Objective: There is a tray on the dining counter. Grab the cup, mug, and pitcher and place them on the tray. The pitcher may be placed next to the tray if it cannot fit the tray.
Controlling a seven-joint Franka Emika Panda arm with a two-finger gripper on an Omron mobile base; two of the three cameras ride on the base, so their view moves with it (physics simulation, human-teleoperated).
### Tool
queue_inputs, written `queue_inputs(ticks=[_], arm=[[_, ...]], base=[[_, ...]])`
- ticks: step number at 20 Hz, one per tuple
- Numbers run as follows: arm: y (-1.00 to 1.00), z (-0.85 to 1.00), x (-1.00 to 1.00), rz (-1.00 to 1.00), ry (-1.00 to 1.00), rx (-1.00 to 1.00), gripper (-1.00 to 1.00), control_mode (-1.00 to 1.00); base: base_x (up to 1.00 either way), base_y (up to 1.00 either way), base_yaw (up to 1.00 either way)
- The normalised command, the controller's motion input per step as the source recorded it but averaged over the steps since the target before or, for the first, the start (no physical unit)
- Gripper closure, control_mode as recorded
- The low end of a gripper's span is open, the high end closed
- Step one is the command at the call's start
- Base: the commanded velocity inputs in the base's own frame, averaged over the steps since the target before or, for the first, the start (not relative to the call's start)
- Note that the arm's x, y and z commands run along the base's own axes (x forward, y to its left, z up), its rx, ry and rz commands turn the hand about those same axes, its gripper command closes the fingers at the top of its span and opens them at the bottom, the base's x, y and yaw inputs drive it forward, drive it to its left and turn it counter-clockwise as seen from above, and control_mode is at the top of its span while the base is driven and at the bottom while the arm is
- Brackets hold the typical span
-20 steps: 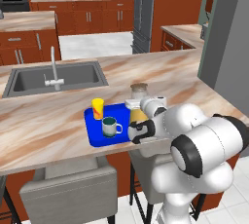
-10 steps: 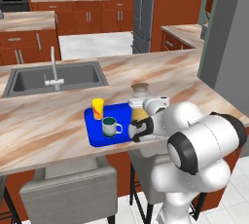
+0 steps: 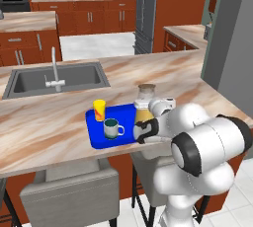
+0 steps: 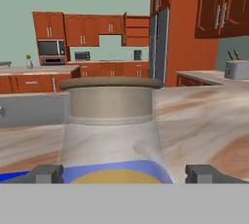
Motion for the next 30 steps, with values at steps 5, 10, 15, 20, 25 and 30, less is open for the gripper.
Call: queue_inputs(ticks=[5,10,15,20,25,30], arm=[[-0.47,-0.16,-0.34,0.14,0.02,0.00,-1.00,-1.00],[-0.25,-0.14,-0.42,0.15,0.04,0.00,-1.00,-1.00],[-0.22,0.00,-0.55,0.05,0.01,0.00,-1.00,-1.00],[-0.01,0.31,-0.25,0.00,0.27,0.00,-1.00,-1.00],[0.00,0.47,-0.16,0.00,0.49,0.00,-1.00,-1.00],[0.00,0.29,-0.28,-0.02,0.50,0.00,-1.00,-1.00]], base=[[0.00,0.00,0.00],[0.00,0.00,0.00],[0.00,0.00,0.00],[0.00,0.00,0.00],[0.00,0.00,0.00],[0.00,0.00,0.00]])
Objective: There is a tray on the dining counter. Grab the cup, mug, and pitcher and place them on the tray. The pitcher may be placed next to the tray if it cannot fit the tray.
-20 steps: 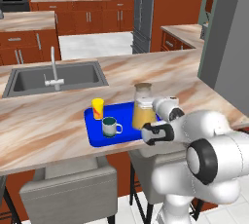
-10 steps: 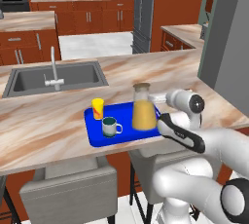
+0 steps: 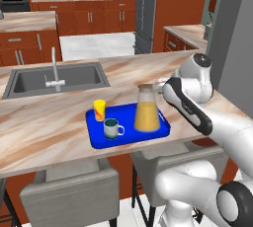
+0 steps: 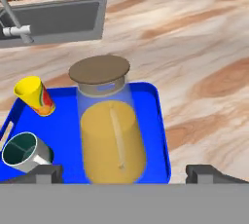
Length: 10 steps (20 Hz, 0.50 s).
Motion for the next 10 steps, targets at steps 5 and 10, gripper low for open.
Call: queue_inputs(ticks=[5,10], arm=[[0.00,0.03,-0.65,-0.01,0.38,0.00,-1.00,-1.00],[-0.01,-0.07,-0.99,0.00,0.18,0.00,-1.00,-1.00]], base=[[0.00,0.00,0.00],[0.00,0.00,0.00]])
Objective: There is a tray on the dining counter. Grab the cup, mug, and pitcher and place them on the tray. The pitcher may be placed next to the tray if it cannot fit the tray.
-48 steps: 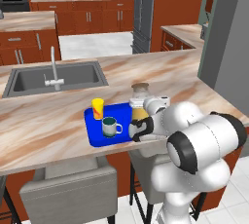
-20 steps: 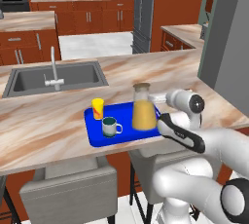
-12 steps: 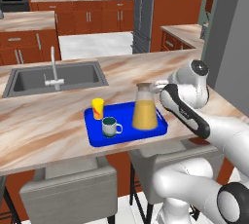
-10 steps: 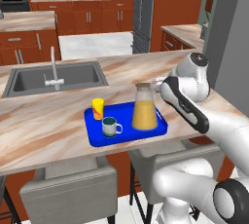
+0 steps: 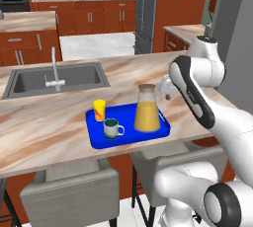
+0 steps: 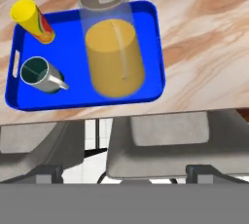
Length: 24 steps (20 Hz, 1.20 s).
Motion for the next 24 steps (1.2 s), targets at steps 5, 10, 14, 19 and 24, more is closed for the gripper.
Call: queue_inputs(ticks=[5,10,14,19,24], arm=[[0.00,-0.08,-1.00,0.00,0.01,-0.03,-1.00,-1.00],[0.00,0.00,-0.97,0.00,0.00,-0.04,-1.00,-1.00],[0.00,0.00,-0.78,0.00,0.00,-0.04,-1.00,-1.00],[0.00,0.00,-0.59,0.00,0.00,-0.04,-1.00,-1.00],[0.00,0.00,-0.33,0.00,0.00,-0.01,-1.00,-1.00]], base=[[0.00,0.00,0.00],[0.00,0.00,0.00],[0.00,0.00,0.00],[0.00,0.00,0.00],[0.00,0.00,0.00]])
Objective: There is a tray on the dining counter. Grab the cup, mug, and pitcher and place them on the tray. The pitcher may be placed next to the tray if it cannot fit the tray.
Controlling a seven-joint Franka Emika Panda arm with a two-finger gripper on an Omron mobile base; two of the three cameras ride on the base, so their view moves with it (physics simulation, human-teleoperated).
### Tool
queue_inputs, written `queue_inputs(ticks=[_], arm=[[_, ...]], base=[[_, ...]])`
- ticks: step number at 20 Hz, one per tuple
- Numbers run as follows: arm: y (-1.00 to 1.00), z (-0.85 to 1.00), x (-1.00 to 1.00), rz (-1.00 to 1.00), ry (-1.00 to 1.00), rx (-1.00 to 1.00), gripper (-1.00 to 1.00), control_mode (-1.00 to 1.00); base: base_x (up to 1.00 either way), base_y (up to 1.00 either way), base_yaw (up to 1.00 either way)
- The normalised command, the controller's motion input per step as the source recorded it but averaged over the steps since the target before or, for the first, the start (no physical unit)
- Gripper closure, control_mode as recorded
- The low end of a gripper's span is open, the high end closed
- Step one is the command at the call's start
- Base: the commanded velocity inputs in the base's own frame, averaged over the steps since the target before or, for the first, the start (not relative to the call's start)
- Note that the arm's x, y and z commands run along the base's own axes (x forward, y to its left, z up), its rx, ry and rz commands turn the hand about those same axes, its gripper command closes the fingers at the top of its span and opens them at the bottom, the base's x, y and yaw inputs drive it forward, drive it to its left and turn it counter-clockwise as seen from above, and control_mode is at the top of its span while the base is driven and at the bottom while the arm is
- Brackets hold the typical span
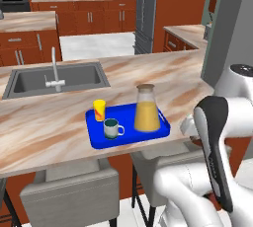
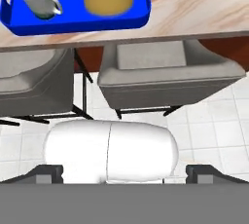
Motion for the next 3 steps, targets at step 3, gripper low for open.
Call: queue_inputs(ticks=[3], arm=[[0.00,0.00,-0.04,0.00,0.00,0.00,-1.00,-1.00]], base=[[0.00,0.00,0.00]])
